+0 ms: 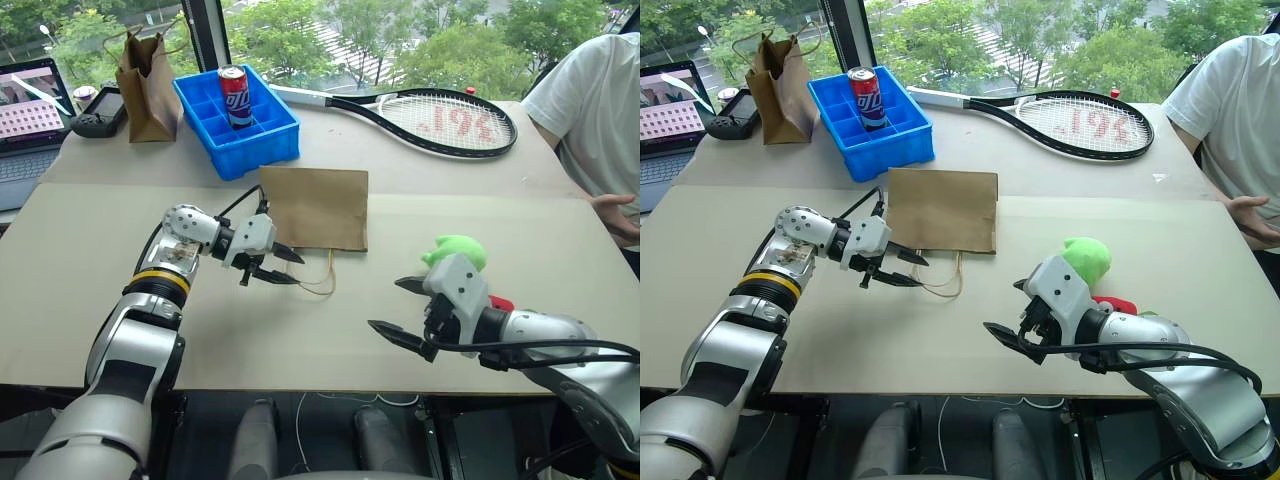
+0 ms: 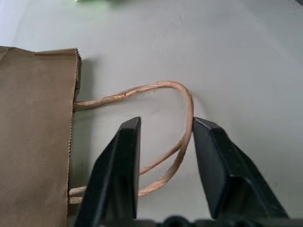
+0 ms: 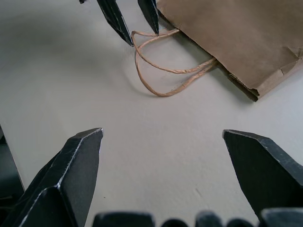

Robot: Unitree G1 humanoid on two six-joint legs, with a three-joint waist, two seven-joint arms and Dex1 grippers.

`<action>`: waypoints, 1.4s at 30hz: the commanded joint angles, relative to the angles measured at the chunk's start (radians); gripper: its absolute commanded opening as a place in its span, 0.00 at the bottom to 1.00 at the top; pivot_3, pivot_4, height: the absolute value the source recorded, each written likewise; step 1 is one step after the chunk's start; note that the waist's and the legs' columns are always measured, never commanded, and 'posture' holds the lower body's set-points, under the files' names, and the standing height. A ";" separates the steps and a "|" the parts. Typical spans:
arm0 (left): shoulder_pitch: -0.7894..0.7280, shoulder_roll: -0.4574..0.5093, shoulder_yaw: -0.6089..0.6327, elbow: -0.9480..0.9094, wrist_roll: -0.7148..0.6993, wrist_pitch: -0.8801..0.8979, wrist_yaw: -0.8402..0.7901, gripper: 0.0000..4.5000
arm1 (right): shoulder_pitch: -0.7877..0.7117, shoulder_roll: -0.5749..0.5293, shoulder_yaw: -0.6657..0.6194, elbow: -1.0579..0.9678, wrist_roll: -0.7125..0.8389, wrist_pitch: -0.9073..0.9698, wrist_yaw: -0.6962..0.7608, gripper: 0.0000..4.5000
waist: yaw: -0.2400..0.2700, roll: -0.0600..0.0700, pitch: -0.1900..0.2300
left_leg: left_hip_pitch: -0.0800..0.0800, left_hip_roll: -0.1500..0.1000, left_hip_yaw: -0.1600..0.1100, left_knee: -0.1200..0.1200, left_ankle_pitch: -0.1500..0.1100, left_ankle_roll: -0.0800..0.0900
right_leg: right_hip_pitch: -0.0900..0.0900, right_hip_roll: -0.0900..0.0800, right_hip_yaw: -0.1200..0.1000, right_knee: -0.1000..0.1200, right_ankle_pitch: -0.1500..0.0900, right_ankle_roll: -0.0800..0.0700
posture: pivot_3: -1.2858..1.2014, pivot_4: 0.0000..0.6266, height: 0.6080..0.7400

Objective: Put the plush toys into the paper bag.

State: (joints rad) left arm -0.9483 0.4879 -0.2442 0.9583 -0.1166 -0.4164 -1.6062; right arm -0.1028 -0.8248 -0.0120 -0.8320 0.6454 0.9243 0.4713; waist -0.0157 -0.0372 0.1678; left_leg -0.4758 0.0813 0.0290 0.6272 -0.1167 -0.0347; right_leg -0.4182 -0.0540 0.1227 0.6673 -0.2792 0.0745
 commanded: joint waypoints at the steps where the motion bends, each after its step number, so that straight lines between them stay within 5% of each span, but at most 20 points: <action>1: -0.021 0.016 -0.012 -0.017 -0.019 0.006 -0.008 0.06 | -0.019 -0.002 -0.024 -0.012 -0.007 0.001 -0.002 1.00 | 0.000 0.000 0.000 | 0.000 0.000 0.000 0.000 0.000 0.000 | 0.000 0.000 0.000 0.000 0.000 0.000 | 0.52 0.24 1.00; 8: -0.038 0.007 -0.013 -0.074 -0.081 0.148 -0.008 0.00 | -0.022 -0.004 -0.030 -0.009 -0.012 0.003 -0.001 1.00 | 0.001 0.000 0.000 | 0.000 0.000 0.000 0.000 0.000 0.000 | 0.000 0.000 0.000 0.000 0.000 0.000 | 0.52 0.24 1.00; 17: -0.061 0.060 0.041 -0.532 -0.334 0.853 0.012 0.00 | 0.002 0.017 -0.028 -0.034 0.009 0.000 0.004 1.00 | -0.002 0.000 0.000 | 0.000 0.000 0.000 0.000 0.000 0.000 | 0.000 0.000 0.000 0.001 0.000 0.000 | 0.52 0.24 1.00; 24: -0.078 0.117 0.067 -0.831 -0.469 1.347 0.139 0.00 | -0.010 0.132 0.050 -0.021 -0.001 -0.002 -0.056 1.00 | -0.018 0.000 0.000 | 0.001 0.000 -0.001 0.000 0.000 0.000 | -0.001 0.001 0.000 0.005 -0.001 0.001 | 0.52 0.24 1.00; 27: -0.091 0.108 0.097 -0.877 -0.525 1.473 0.197 0.00 | -0.036 0.218 0.098 0.027 -0.045 -0.018 -0.115 0.84 | -0.023 0.000 0.000 | 0.001 0.000 -0.002 0.001 0.000 0.000 | -0.001 0.001 0.000 0.006 -0.001 0.001 | 0.52 0.24 1.00; 38: -0.063 0.112 0.089 -0.963 -0.585 1.581 0.285 0.00 | -0.131 0.503 0.164 0.293 -0.179 -0.115 -0.240 0.00 | -0.027 0.000 0.000 | 0.001 0.000 -0.002 0.001 0.001 0.000 | -0.002 0.001 -0.001 0.007 -0.001 0.000 | 0.52 0.24 1.00; 42: -0.065 0.100 0.103 -0.971 -0.605 1.611 0.321 0.00 | -0.162 0.553 0.158 0.433 -0.221 -0.174 -0.235 0.00 | -0.024 0.000 0.000 | 0.001 -0.001 -0.002 0.001 0.001 0.000 | -0.002 0.001 -0.001 0.007 -0.001 0.000 | 0.52 0.24 1.00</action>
State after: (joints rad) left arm -1.0054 0.5955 -0.1748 0.0175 -0.6888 1.1758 -1.3021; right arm -0.2447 -0.2950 0.1700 -0.4470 0.4466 0.8078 0.2359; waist -0.0397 -0.0369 0.1678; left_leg -0.4751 0.0807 0.0265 0.6278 -0.1160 -0.0344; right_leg -0.4202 -0.0535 0.1221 0.6746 -0.2802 0.0748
